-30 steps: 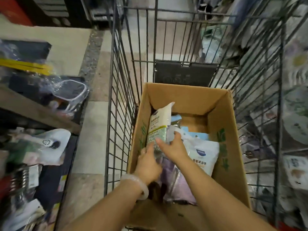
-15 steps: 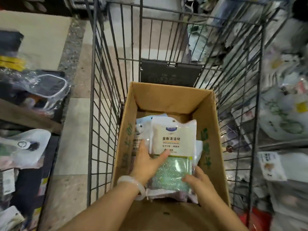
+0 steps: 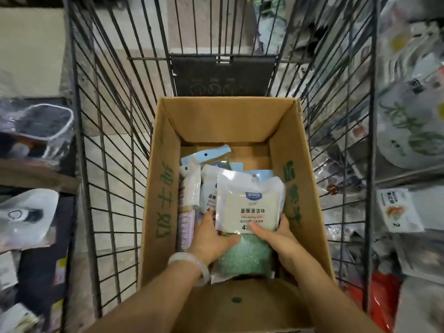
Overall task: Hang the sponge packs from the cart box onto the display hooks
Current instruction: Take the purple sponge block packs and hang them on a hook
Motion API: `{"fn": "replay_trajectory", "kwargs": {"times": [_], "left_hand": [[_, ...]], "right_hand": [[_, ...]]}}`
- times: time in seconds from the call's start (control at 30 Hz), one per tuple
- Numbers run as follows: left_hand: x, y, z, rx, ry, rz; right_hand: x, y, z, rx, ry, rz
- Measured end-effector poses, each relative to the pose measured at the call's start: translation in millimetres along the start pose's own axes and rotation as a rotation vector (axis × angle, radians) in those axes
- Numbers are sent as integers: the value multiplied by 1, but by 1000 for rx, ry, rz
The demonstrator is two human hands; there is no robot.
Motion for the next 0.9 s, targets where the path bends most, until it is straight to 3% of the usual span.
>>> {"fn": "replay_trajectory", "kwargs": {"times": [0.1,0.23,0.4,0.53,0.9], "left_hand": [[10,-1,0,-57,-98,49],[15,-4,-1,-86,-111,93],[6,11,8,-22,-95,120],[-11,32,16,16,-13,280],[-34,114,75,245,-63,374]], "right_hand": [[1,9,-4,-6,34,21],[1,7,5,-63,54,-11],[1,-14,23,-134,-40,79],[0,-43,33,-143,-55,75],[-20,-104,113,-421,-53,-65]]}}
Point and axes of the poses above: each hand's wrist, its own z-axis away from the middle knuckle, its own x-axis out of the palm, y = z × x, the point moved 5 cm from there along -z, towards the middle knuckle, and after that the axes turned 3 degrees about -z, right-handed, at the moved point
